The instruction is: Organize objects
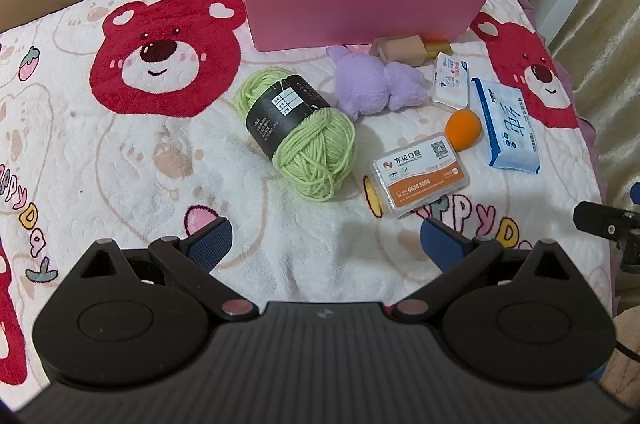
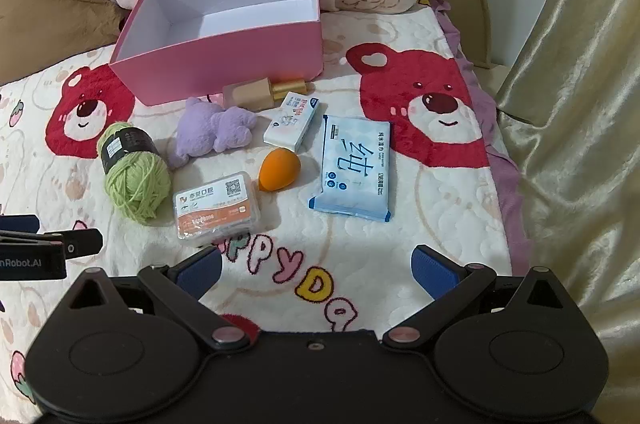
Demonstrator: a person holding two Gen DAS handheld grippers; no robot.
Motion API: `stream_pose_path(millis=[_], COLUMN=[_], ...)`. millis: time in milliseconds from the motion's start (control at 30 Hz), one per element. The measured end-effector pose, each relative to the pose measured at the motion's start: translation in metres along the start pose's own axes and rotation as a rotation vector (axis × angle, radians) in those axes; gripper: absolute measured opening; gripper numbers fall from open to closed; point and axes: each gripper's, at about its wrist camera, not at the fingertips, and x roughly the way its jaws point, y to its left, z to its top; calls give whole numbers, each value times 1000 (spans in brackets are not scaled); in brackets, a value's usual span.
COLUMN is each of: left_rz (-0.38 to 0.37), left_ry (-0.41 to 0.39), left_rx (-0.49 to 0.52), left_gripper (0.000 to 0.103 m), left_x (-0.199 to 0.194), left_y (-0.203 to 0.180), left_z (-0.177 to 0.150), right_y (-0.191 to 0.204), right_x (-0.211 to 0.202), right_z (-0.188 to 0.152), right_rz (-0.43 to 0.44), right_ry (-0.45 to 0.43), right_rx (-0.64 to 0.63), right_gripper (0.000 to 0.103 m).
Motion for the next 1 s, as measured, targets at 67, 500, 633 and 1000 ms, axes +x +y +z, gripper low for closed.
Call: stream_pose_path(millis=[67, 500, 633, 1000], left_rz=[0, 8, 11, 0], left_ry=[-1, 11, 8, 18], left_rx=[-1, 9, 11, 16], left_gripper=[102, 102, 102, 102], left_x=[0, 3, 3, 4], left_y=[0, -1, 0, -1], left_z=[0, -2, -2, -2], right_y=[0, 1, 4, 6], right_x=[0, 7, 7, 4], right_z=[-1, -2, -3, -3], right_rz=[-1, -1, -7, 24], right_ry=[1, 17, 18, 13], right_rx=[-2, 3, -11, -16], right_gripper=[102, 102, 102, 102])
